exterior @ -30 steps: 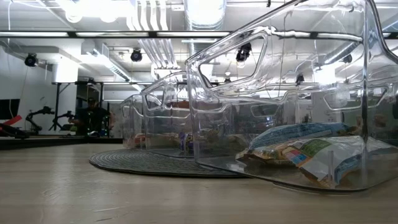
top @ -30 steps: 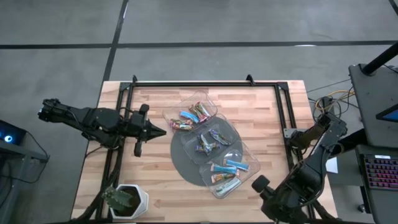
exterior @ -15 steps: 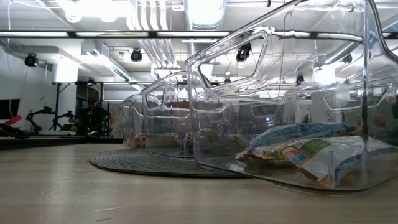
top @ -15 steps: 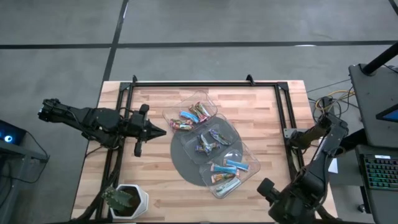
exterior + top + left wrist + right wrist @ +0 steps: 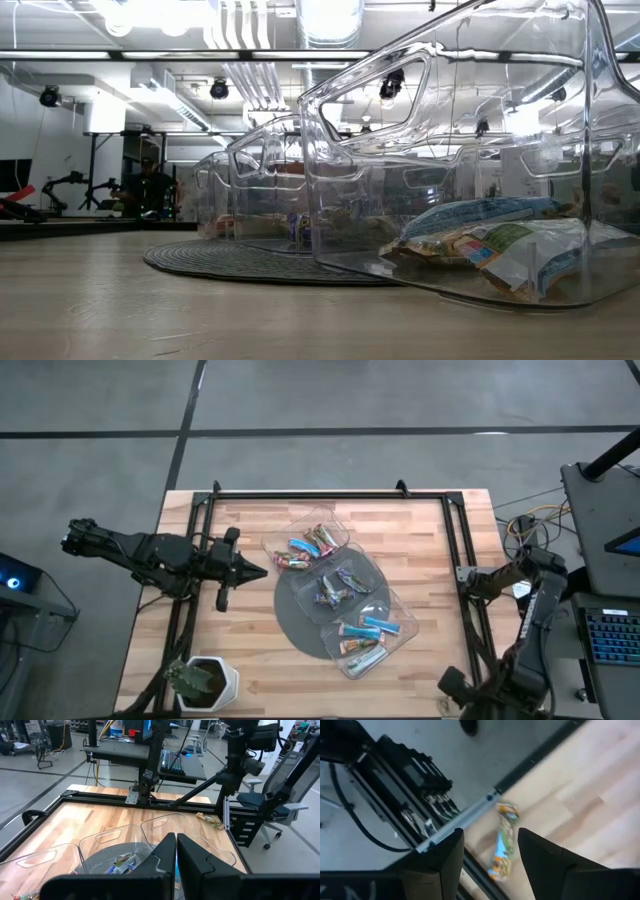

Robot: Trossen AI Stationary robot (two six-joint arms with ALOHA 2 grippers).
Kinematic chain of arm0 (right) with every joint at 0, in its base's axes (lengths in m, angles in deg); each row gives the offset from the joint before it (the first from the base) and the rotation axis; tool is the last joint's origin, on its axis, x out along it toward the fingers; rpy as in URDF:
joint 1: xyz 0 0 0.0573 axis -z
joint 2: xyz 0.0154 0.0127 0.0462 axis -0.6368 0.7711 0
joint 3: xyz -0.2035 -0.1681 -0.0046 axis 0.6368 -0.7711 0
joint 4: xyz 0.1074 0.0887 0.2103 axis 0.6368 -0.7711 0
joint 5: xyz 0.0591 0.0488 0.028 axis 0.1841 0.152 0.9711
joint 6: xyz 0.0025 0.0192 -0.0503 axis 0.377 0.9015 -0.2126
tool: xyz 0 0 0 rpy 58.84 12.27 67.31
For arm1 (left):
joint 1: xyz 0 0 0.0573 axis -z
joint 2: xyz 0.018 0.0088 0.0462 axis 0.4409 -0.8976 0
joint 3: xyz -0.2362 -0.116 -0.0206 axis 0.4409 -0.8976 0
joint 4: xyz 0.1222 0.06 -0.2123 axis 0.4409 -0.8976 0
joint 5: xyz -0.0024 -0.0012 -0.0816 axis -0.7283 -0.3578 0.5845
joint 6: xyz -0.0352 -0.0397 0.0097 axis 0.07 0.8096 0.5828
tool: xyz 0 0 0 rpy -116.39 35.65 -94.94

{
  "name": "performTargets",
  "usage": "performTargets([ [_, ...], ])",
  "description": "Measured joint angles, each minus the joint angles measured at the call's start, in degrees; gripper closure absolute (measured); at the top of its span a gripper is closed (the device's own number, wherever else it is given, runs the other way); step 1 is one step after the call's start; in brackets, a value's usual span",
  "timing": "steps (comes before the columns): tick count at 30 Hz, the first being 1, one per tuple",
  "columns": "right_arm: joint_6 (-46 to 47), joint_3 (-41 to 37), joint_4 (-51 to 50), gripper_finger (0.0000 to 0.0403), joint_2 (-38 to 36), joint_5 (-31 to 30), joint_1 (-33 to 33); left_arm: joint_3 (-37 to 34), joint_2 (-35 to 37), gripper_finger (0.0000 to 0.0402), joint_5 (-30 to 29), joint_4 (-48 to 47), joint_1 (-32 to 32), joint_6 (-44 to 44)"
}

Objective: Pick and place Granola Bars by type
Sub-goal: Put the yellow granola bar into the bottom transparent bin

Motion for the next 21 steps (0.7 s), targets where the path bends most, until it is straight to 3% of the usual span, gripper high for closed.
performTargets([
  [18, 2.03, -15.89, 10.06, 0.0234, -0.09, -0.44, -2.20, -0.02, -1.29, 0.0401, -0.50, 0.09, 0.00, 0.12],
  [21, 7.48, -18.10, 10.67, 0.0234, -0.08, -0.45, -2.07, -0.02, -1.29, 0.0402, -0.48, 0.10, 0.00, 0.46],
])
